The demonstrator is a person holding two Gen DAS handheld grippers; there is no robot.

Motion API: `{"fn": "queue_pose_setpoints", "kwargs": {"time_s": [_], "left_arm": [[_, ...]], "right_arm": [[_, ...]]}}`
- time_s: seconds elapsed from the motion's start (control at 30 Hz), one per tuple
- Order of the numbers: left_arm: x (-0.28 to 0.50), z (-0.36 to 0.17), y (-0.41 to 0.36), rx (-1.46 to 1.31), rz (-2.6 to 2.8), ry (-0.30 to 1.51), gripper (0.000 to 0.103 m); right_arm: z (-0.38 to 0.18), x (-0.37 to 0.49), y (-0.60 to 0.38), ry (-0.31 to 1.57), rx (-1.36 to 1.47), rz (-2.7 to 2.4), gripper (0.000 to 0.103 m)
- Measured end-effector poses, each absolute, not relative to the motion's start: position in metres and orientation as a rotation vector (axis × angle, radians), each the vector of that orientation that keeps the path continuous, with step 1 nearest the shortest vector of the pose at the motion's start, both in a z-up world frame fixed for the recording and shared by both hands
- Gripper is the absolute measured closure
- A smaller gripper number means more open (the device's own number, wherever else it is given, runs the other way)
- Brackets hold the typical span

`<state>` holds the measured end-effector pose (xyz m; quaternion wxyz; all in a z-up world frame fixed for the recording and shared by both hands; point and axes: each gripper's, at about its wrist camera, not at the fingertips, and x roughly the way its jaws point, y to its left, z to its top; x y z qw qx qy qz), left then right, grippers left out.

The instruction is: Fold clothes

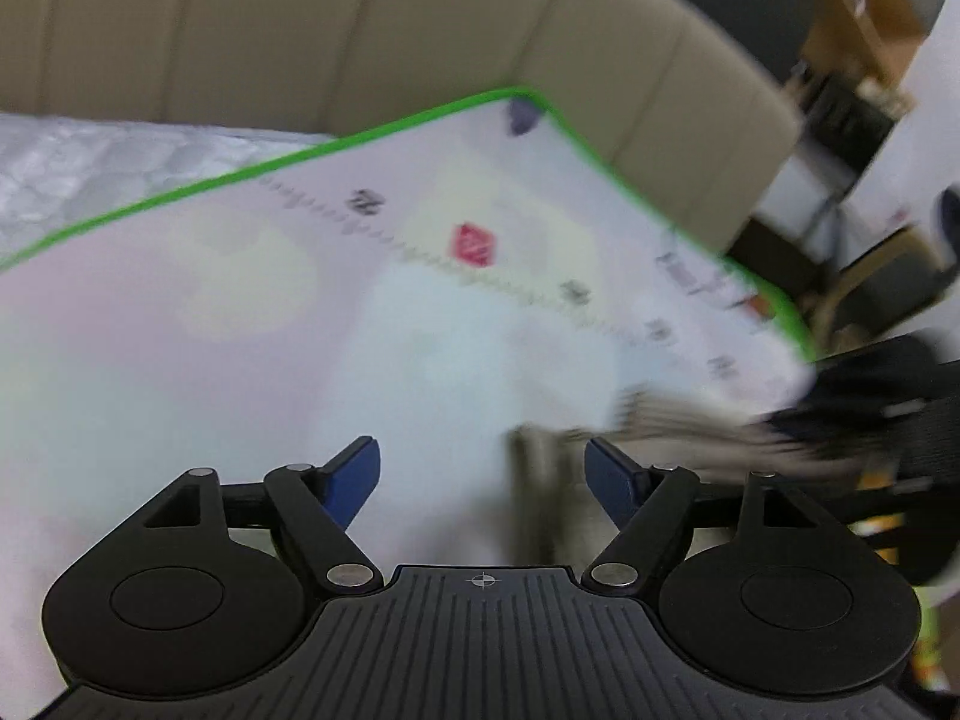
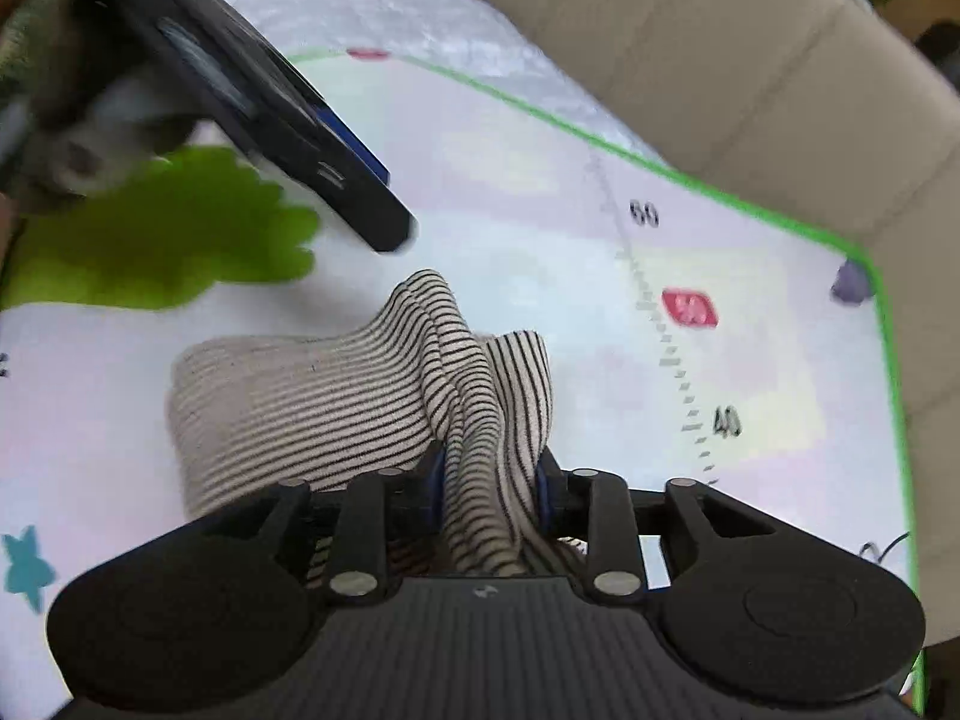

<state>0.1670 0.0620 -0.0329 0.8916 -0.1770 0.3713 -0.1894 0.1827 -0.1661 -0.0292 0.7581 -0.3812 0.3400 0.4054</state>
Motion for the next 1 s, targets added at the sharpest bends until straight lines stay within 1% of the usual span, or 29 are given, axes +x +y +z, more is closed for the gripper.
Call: {"fn": "queue_pose_setpoints", "kwargs": {"time_s": [0.03,0.07,0.1,0.13,0.23,0.3,0.4,0.43,0.47,0.5,0.53,0.6,0.77,0.83,0.87,1.0], "left_arm": [[0.167,-0.033,0.061,-0.387,-0.442,0.763,0.020],[0.167,-0.034,0.055,-0.379,-0.484,0.766,0.020],[0.168,-0.035,0.048,-0.366,-0.523,0.772,0.020],[0.168,-0.038,0.040,-0.334,-0.542,0.784,0.020],[0.165,-0.046,0.013,-0.229,-0.576,0.825,0.022],[0.162,-0.050,0.000,-0.183,-0.585,0.839,0.025],[0.161,-0.049,-0.008,-0.160,-0.577,0.825,0.027],[0.162,-0.049,-0.007,-0.161,-0.565,0.822,0.032],[0.164,-0.049,-0.006,-0.162,-0.548,0.822,0.040],[0.167,-0.049,-0.005,-0.164,-0.531,0.823,0.042],[0.170,-0.049,-0.005,-0.166,-0.513,0.824,0.045],[0.176,-0.049,-0.004,-0.170,-0.478,0.826,0.049],[0.182,-0.047,-0.009,-0.139,-0.443,0.827,0.049],[0.180,-0.047,-0.010,-0.131,-0.443,0.824,0.049],[0.179,-0.047,-0.010,-0.127,-0.444,0.823,0.048],[0.177,-0.046,-0.009,-0.127,-0.437,0.824,0.048]], "right_arm": [[-0.035,0.189,-0.166,0.752,-0.819,0.875,0.064],[-0.035,0.195,-0.169,0.761,-0.790,0.856,0.059],[-0.034,0.201,-0.172,0.769,-0.761,0.836,0.050],[-0.034,0.207,-0.174,0.778,-0.732,0.816,0.046],[-0.017,0.210,-0.186,0.785,-0.653,0.733,0.046],[0.000,0.200,-0.198,0.739,-0.577,0.662,0.046],[0.021,0.175,-0.215,0.612,-0.485,0.596,0.046],[0.028,0.164,-0.221,0.561,-0.458,0.581,0.047],[0.032,0.151,-0.224,0.513,-0.433,0.582,0.051],[0.034,0.142,-0.226,0.507,-0.407,0.595,0.066],[0.036,0.133,-0.227,0.501,-0.382,0.609,0.076],[0.032,0.125,-0.228,0.538,-0.345,0.630,0.076],[-0.023,0.156,-0.243,0.674,-0.251,0.434,0.076],[-0.056,0.175,-0.260,0.777,-0.100,0.370,0.074],[-0.064,0.177,-0.265,0.765,-0.050,0.362,0.074],[-0.065,0.172,-0.260,0.729,-0.040,0.344,0.071]]}}
